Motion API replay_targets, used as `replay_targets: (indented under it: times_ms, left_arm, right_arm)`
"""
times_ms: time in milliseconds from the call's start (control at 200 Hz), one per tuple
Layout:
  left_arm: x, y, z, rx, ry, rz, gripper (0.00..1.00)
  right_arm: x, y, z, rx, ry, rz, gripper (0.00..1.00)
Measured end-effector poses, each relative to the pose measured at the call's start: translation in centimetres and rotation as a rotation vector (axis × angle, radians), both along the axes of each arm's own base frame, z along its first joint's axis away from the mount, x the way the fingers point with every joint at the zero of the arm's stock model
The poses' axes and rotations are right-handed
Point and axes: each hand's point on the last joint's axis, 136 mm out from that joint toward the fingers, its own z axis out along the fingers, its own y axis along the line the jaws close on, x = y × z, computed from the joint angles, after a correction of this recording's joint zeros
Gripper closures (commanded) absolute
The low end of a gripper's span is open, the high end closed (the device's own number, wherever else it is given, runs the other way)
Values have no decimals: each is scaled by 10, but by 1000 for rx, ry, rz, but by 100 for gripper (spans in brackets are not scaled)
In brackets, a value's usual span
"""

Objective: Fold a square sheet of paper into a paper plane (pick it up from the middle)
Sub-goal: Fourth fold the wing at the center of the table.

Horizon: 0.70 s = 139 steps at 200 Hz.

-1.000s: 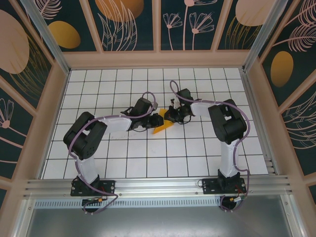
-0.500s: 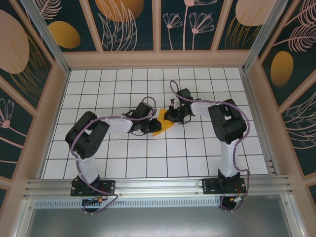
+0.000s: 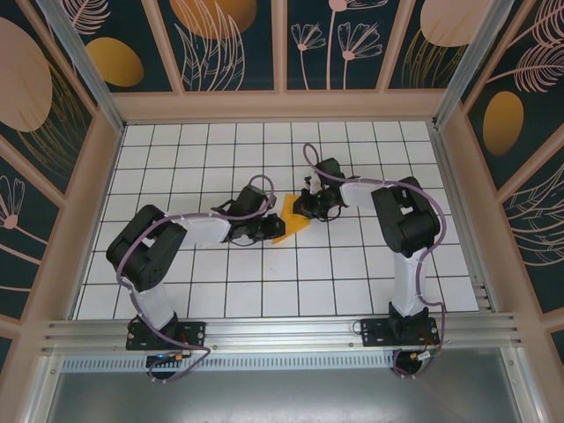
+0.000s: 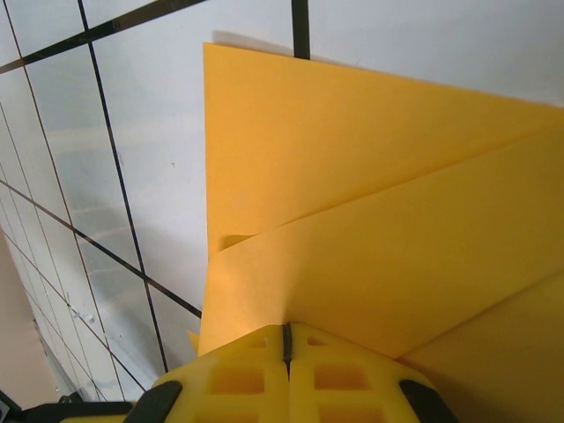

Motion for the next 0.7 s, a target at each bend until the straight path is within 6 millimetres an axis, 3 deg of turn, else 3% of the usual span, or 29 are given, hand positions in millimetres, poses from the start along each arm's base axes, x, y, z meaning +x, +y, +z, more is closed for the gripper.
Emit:
replay_targets:
  times_ms: [696]
  left_arm:
    - [-10,4,-12,8,38,-2,83]
  right_arm:
    - [0,1,0,7,9,3,99]
